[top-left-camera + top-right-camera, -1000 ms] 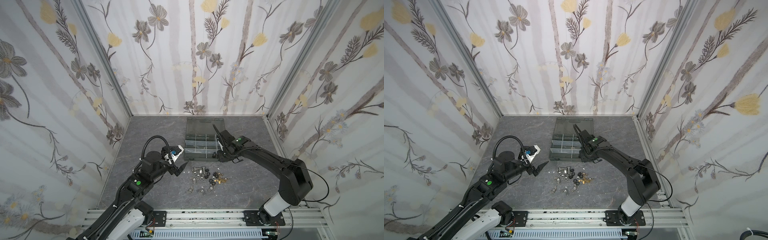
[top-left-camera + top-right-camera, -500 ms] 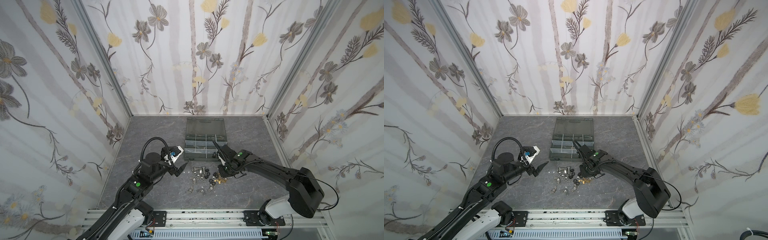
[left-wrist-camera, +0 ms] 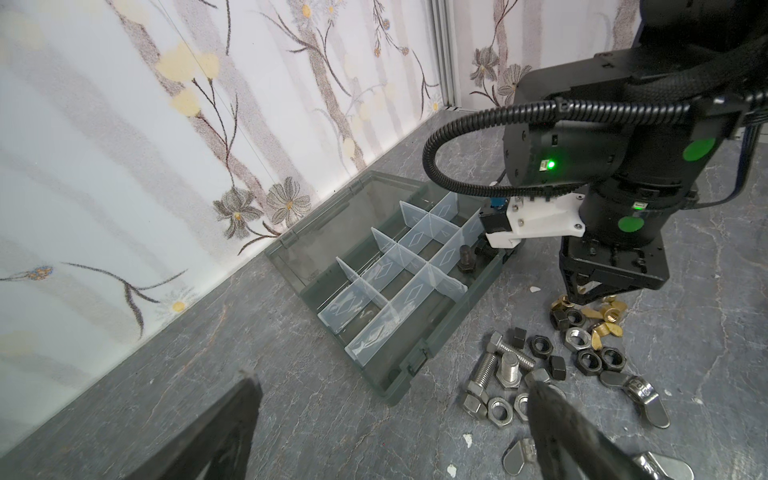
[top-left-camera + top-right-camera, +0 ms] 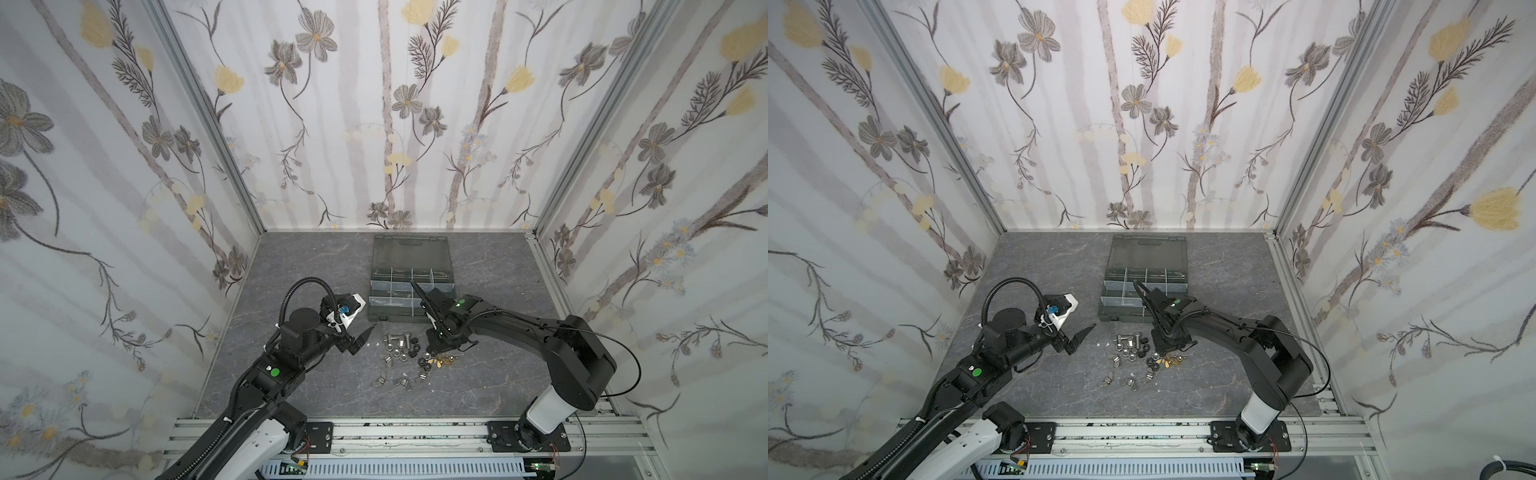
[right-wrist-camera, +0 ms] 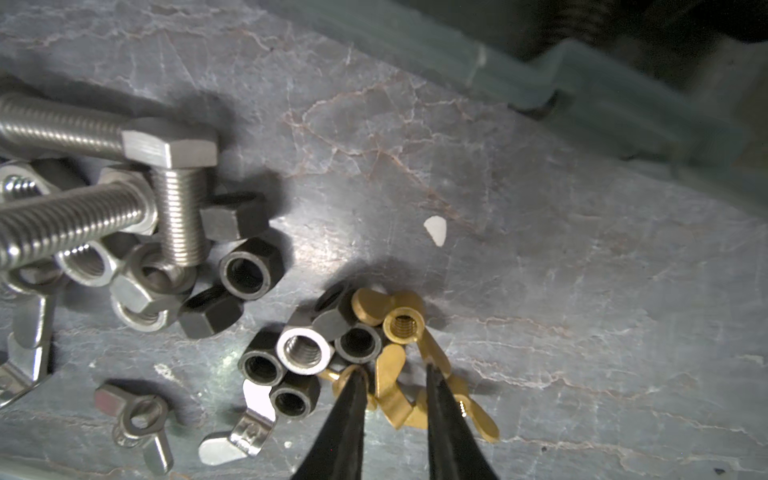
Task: Sort the screws and nuts into containers
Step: 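Move the right gripper over the pile and grasp a brass wing nut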
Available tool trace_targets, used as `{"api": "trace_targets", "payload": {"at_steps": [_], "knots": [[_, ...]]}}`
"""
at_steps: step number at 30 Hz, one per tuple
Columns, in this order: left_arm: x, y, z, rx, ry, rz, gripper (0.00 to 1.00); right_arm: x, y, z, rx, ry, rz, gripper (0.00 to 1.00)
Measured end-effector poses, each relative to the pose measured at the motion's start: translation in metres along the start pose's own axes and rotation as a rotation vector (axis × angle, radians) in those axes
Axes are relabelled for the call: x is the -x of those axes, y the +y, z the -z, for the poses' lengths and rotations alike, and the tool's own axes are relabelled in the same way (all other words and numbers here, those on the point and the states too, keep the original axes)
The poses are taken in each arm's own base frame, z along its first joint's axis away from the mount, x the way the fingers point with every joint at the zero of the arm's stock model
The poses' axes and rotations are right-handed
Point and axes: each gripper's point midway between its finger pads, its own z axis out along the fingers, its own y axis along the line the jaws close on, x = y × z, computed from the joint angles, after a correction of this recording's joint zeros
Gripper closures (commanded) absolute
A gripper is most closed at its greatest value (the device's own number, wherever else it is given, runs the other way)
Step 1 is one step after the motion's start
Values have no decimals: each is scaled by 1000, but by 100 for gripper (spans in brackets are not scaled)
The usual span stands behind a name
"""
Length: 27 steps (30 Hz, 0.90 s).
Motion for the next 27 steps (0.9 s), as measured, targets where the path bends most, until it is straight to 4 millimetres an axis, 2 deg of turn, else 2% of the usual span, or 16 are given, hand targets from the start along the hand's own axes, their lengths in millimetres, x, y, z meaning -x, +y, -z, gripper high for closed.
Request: {"api": "trace_targets", "payload": {"at_steps": [9, 20, 27], "knots": [[1, 0, 1, 2, -3, -1, 0, -4, -16, -11, -74, 42, 19, 71], [-1, 1, -1, 6, 5, 0, 0, -5, -12, -15, -56, 56, 63, 68], [1, 2, 0, 8, 1, 0, 0, -10, -12, -25, -62, 92, 68, 69]]}}
